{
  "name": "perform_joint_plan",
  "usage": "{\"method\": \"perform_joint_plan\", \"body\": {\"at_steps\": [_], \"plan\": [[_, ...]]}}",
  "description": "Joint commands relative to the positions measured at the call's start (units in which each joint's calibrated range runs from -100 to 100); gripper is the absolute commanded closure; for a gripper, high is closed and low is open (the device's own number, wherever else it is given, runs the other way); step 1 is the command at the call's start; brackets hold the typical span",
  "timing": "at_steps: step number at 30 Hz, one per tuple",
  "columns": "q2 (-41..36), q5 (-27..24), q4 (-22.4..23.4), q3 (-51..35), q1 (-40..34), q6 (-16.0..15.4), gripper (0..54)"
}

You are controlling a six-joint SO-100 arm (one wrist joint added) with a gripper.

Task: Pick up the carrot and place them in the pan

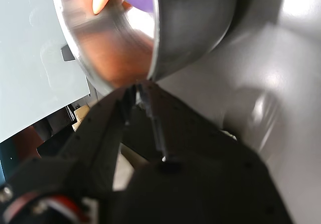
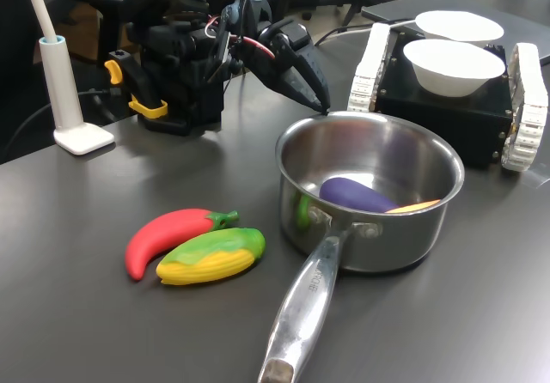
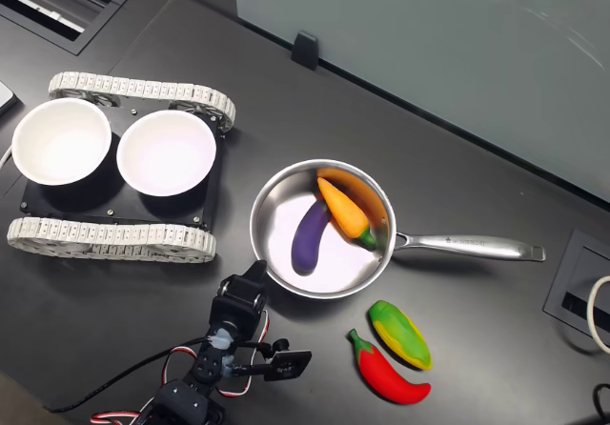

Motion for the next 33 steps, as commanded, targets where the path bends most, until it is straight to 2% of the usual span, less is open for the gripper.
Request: {"method": "perform_joint_plan", "body": {"at_steps": [1,6,15,17,21,24,27,33], "plan": [[0.18,-0.93,-1.03,-0.21,4.12,0.97,53.4],[0.18,-1.47,-5.29,-4.39,5.27,0.97,53.4],[0.18,-2.25,-5.46,-14.2,5.84,0.97,53.4],[0.18,-2.49,-3.59,-16.47,6.18,0.97,53.4],[0.18,-2.74,4.86,-20.83,5.15,0.88,53.4],[0.18,-2.69,8.78,-21.74,5.04,0.88,53.4],[0.18,-2.74,11.42,-20.83,5.04,0.88,53.4],[0.18,-2.59,13.81,-17.74,4.23,0.88,53.4]]}}
